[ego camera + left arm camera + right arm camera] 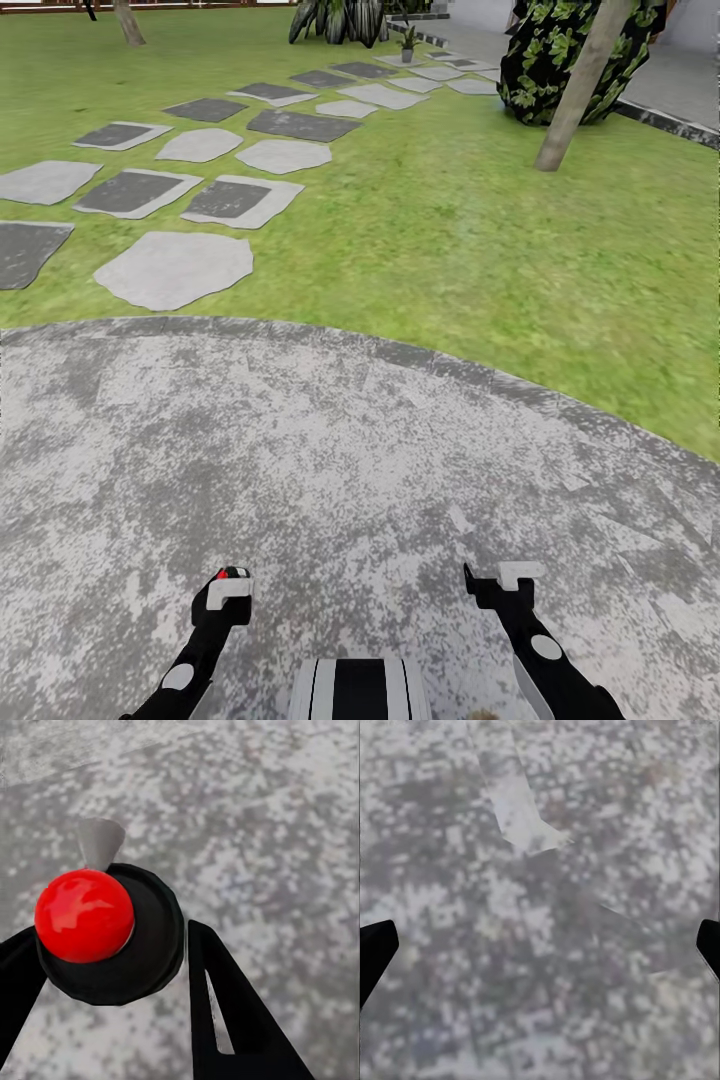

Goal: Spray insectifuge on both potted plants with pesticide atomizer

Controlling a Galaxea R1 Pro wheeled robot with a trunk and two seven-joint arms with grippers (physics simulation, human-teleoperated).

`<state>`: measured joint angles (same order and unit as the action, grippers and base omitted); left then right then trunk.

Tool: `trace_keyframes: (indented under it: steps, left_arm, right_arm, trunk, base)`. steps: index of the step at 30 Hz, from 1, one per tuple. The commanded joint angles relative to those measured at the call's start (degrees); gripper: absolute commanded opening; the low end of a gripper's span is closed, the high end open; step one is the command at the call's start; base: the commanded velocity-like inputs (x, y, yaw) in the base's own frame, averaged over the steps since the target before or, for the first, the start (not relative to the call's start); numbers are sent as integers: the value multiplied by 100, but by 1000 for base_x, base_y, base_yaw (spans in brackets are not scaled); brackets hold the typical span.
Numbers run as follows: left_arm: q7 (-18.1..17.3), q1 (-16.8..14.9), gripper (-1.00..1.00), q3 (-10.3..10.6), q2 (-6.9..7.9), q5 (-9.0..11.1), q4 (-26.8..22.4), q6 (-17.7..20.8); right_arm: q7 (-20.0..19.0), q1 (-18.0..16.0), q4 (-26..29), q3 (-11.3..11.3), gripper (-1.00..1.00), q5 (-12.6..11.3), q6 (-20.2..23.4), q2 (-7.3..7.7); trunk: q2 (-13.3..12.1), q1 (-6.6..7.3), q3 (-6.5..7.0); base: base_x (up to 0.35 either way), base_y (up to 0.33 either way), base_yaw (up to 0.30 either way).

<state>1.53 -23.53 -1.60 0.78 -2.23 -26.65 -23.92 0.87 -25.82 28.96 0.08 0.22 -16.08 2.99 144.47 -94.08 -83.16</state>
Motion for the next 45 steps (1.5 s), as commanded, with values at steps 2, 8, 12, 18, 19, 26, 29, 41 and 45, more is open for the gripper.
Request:
trace_keyframes:
  steps: [2,8,12,18,19,26,29,41,45]
  left_arm:
    - [14,-2,-100,-6,0,-25,6,-17]
    - [14,-2,-100,-7,1,-24,3,-16]
    - [14,-5,-100,-7,8,-27,9,-16]
    - [14,-10,-100,-7,13,-32,11,-3]
    - [17,-10,-100,-10,18,-32,11,-2]
    - [22,67,-100,-15,43,-74,54,14]
    - [23,75,-100,-15,49,-74,62,16]
    - [486,80,-100,-15,54,-55,571,-7]
    - [540,156,-100,-20,63,-49,791,-27]
  right_arm:
    - [10,-2,-5,1,100,2,-18,0]
    - [10,-2,-5,1,100,4,-18,0]
    - [10,-2,-5,1,100,4,-22,0]
    - [38,-2,-1,1,100,-1,-32,-9]
    - [41,-2,-5,-2,100,1,-33,-9]
    - [53,1,-61,-22,100,11,-320,17]
    - [53,5,-141,-24,100,9,-330,18]
    - [51,7,-1418,-22,100,4,-1584,127]
    - [59,7,-2188,-25,100,-1,-2206,138]
  trunk:
    - [-2,6,42]
    - [-10,21,175]
    - [-15,32,264]
    - [-23,47,396]
    - [-25,50,419]
    - [-25,50,419]
    - [-27,55,463]
    - [-43,86,818]
    - [-49,96,941]
  base:
    - [0,0,0]
    - [0,0,0]
    - [0,0,0]
    - [0,0,0]
    - [0,0,0]
    - [0,0,0]
    - [0,0,-1]
    - [0,0,-65]
    - [0,0,-69]
